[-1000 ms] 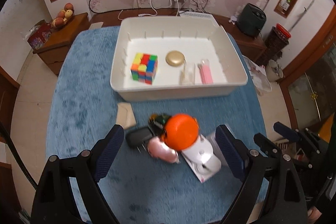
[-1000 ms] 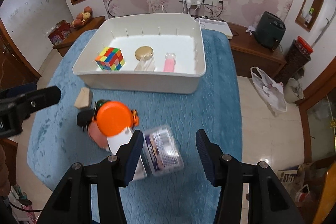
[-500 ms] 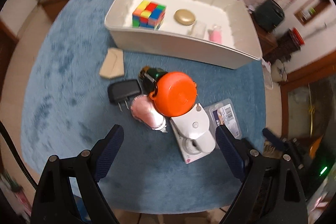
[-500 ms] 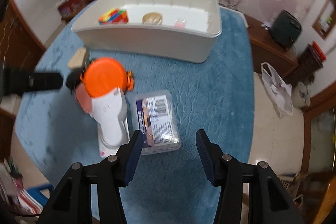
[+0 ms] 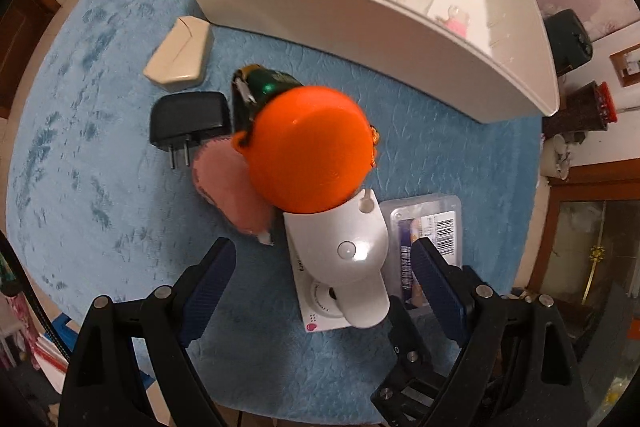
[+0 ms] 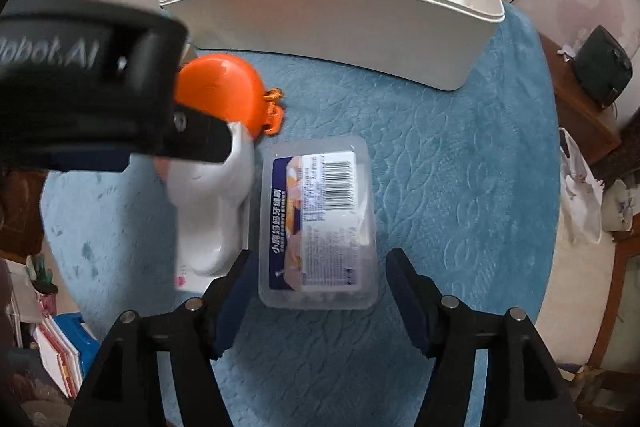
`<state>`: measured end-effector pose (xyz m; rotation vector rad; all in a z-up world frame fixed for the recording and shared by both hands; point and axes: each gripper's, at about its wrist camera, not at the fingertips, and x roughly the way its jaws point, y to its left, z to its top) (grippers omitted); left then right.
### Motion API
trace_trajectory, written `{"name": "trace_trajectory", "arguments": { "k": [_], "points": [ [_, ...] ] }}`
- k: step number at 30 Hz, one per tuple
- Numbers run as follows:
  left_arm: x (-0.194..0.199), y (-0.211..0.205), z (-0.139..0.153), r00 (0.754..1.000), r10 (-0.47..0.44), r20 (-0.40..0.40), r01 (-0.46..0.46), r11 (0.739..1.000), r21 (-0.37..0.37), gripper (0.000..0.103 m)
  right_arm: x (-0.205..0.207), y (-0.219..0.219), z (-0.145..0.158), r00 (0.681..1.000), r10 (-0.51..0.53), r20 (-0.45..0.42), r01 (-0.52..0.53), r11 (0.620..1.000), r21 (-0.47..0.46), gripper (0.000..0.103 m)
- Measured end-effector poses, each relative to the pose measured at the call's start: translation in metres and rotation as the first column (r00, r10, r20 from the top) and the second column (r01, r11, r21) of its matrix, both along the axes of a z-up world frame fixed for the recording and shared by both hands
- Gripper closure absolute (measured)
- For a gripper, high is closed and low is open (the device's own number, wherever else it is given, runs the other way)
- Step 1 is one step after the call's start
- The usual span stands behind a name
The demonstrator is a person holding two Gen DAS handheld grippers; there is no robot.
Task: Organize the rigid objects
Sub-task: 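Grasp the white tape dispenser with the left gripper while the right grasps the toothpick box, then place the white dispenser and toothpick box into the bin and open both grippers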
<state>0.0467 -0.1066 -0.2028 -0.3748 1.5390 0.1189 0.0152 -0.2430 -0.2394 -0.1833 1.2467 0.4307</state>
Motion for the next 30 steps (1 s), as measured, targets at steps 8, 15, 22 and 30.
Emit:
{"name": "trace_trajectory", "arguments": {
  "k": [8, 15, 22, 30],
  "points": [
    [-0.003, -0.004, -0.018, 0.997, 0.056, -0.050, -0.054, 0.998, 0.023, 0.012, 0.001, -0.009, -0.009, 0.999, -0.035, 0.017, 0.035, 0.999, 0.004, 0.038],
    [-0.004, -0.010, -0.028, 0.997, 0.036, -0.066, -0.032, 0.998, 0.060, 0.016, 0.003, -0.032, -0.010, 0.996, -0.088, -0.008, 0.089, 0.996, 0.016, 0.039],
    [-0.003, -0.015, -0.038, 0.996, 0.040, -0.081, -0.037, 0.999, 0.036, 0.044, 0.002, -0.032, -0.013, 0.995, -0.102, -0.003, 0.102, 0.995, 0.024, 0.039],
    [-0.008, -0.004, -0.027, 0.999, -0.025, -0.047, 0.028, 0.998, 0.064, 0.045, 0.004, -0.038, 0.000, 0.993, -0.115, -0.009, 0.115, 0.990, 0.075, 0.039]
  ]
}}
